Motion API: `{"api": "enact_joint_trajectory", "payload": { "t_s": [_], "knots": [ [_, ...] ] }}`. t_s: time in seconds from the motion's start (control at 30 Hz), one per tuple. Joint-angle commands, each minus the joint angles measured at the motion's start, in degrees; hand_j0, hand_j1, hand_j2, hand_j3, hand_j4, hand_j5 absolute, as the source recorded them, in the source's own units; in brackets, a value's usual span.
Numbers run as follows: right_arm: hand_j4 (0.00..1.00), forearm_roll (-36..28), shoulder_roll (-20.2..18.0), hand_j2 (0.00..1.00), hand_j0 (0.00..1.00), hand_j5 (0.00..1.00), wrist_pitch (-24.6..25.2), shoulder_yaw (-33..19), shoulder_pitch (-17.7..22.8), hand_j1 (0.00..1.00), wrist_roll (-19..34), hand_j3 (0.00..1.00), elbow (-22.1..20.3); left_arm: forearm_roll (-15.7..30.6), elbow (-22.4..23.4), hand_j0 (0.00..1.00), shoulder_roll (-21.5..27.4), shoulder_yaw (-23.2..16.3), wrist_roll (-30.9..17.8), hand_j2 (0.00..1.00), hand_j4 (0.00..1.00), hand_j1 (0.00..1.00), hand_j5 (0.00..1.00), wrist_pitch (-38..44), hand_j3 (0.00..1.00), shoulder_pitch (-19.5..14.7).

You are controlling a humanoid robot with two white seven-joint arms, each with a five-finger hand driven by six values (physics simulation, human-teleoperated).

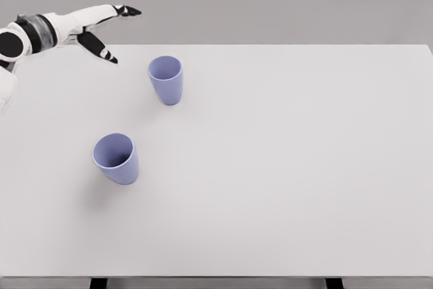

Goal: Place the right cup on the left cup with left arm

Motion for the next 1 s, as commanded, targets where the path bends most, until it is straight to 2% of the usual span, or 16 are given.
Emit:
{"api": "enact_joint_trajectory", "payload": {
  "t_s": [0.0, 0.07, 0.13, 0.3, 0.37, 0.43, 0.47, 0.5, 0.7, 0.97],
  "knots": [
    [1.00, -0.1, 0.0, 1.00, 1.00, 1.00, 0.0, -0.1, 0.0, 1.00, 0.0, 1.00, 0.0, 0.4, 1.4, 1.00, -0.4, -0.9, -0.6, 1.00, 1.00, 1.00, 1.00, 0.0, 1.00, -0.3],
    [1.00, 0.0, 0.0, 1.00, 1.00, 1.00, 0.0, 0.0, 0.0, 1.00, 0.0, 1.00, 0.0, 0.5, 1.9, 1.00, -0.9, -0.9, -0.6, 1.00, 1.00, 1.00, 1.00, 0.8, 1.00, -0.6],
    [1.00, -0.1, 0.0, 1.00, 1.00, 1.00, 0.0, 0.0, 0.0, 1.00, 0.0, 1.00, 0.0, 0.5, 4.6, 1.00, -1.9, -0.8, -0.6, 1.00, 1.00, 1.00, 1.00, 1.0, 1.00, -1.6],
    [1.00, -0.1, 0.0, 1.00, 1.00, 1.00, 0.0, 0.0, 0.0, 1.00, 0.0, 1.00, 0.0, 0.4, 4.9, 1.00, -2.6, -0.8, -0.6, 1.00, 1.00, 1.00, 1.00, 0.4, 1.00, -1.5],
    [1.00, 0.0, 0.0, 1.00, 1.00, 1.00, 0.0, 0.0, 0.0, 1.00, 0.0, 1.00, 0.0, 0.5, 9.4, 1.00, -5.7, -0.5, -0.6, 1.00, 1.00, 1.00, 1.00, 1.2, 1.00, -2.6],
    [1.00, 0.0, 0.0, 1.00, 1.00, 1.00, 0.0, 0.0, 0.0, 1.00, 0.0, 1.00, 0.0, 0.5, 9.6, 1.00, -5.9, -0.4, -0.6, 1.00, 1.00, 1.00, 1.00, 1.2, 1.00, -2.6],
    [1.00, -0.1, 0.0, 1.00, 1.00, 1.00, 0.0, 0.0, 0.0, 1.00, 0.0, 1.00, 0.0, 4.5, 14.3, 1.00, -7.2, -0.1, -0.6, 1.00, 1.00, 1.00, 1.00, 1.1, 1.00, -2.9],
    [1.00, 0.0, 0.0, 1.00, 1.00, 1.00, 0.0, 0.0, 0.0, 1.00, 0.0, 1.00, 0.0, 6.1, 15.1, 1.00, -7.5, -0.1, -0.6, 1.00, 1.00, 1.00, 1.00, 1.1, 1.00, -2.9],
    [1.00, 0.0, 0.0, 1.00, 1.00, 1.00, 0.0, 0.0, 0.0, 1.00, 0.0, 1.00, 0.0, 8.8, 15.3, 1.00, -8.0, 0.3, -0.6, 1.00, 1.00, 1.00, 1.00, 2.8, 1.00, -2.7],
    [1.00, -0.1, 0.0, 1.00, 1.00, 1.00, 0.0, 0.0, 0.0, 1.00, 0.0, 1.00, 0.0, 8.9, 15.4, 1.00, -8.8, 0.3, -0.6, 1.00, 1.00, 1.00, 1.00, 3.0, 1.00, -2.5]
  ]
}}
